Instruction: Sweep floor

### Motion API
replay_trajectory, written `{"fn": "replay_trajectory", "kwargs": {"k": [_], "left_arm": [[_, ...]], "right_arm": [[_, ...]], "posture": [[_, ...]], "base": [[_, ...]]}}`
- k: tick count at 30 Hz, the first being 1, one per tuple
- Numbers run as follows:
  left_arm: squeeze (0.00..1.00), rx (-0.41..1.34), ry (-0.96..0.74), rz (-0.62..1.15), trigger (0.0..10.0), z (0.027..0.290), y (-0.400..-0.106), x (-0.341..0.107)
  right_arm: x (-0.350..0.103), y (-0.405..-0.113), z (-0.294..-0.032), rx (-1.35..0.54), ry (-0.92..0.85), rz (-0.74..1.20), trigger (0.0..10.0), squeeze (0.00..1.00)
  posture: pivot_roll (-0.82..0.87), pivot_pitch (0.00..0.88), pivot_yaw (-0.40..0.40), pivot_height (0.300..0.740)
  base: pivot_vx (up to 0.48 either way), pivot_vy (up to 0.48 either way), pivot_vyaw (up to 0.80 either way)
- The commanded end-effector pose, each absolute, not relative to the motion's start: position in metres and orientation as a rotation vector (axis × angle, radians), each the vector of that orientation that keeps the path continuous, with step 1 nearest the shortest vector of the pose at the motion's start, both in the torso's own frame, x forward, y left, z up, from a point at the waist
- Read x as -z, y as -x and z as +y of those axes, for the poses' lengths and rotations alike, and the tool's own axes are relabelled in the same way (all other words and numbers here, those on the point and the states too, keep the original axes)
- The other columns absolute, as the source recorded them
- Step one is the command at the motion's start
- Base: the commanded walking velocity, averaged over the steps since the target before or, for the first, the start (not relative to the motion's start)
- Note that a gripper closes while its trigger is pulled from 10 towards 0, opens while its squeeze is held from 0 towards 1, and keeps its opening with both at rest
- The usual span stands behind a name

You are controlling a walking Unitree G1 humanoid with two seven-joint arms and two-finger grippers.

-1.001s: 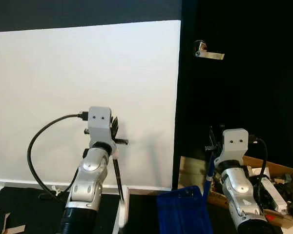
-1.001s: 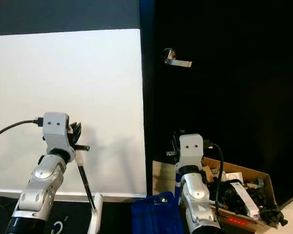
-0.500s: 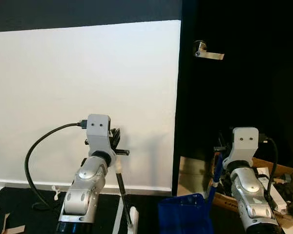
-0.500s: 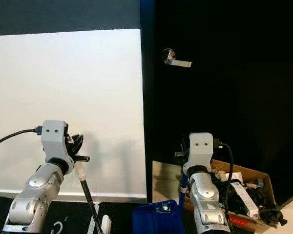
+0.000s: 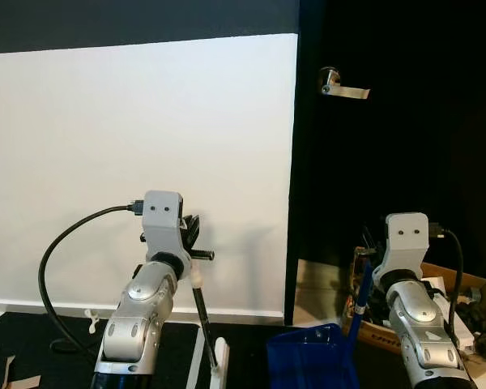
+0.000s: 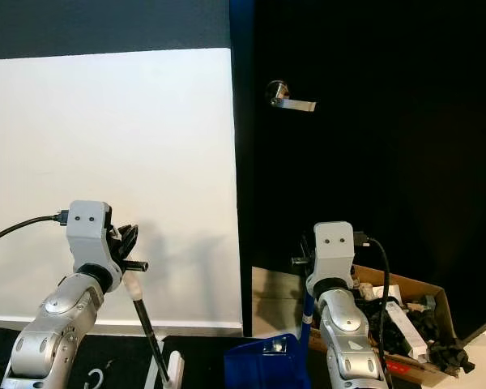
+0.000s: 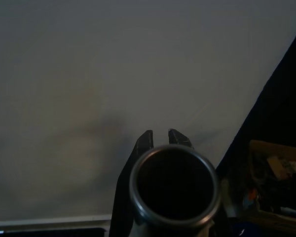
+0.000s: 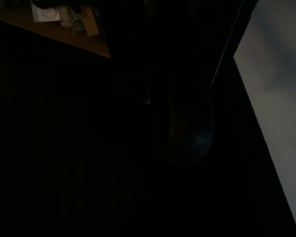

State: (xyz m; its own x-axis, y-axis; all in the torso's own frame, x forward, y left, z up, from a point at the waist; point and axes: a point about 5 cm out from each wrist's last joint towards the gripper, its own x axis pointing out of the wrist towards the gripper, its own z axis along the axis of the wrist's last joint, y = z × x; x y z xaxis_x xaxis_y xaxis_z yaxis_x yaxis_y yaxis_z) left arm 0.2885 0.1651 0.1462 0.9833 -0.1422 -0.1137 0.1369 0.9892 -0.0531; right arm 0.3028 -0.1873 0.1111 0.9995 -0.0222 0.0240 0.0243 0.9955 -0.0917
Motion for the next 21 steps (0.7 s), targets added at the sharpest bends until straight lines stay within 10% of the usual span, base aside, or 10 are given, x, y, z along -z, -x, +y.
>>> {"fn": "replay_trajectory", "kwargs": {"k": [1, 21], "left_arm": [[0.0, 0.129, 0.041, 0.092, 10.0, 0.1689, -0.2872, -0.1528], [0.0, 0.131, 0.048, 0.105, 10.0, 0.1683, -0.2887, -0.1521]], "right_arm": [[-0.1164, -0.3025, -0.1834, 0.012, 0.079, -0.042, 10.0, 0.0], [-0.1162, -0.3005, -0.1795, 0.011, 0.069, -0.032, 10.0, 0.0]], "posture": [[-0.01, 0.049, 0.067, 0.74], [-0.01, 0.051, 0.077, 0.74]], "base": [[0.0, 0.0, 0.0], [0.0, 0.357, 0.0]]}}
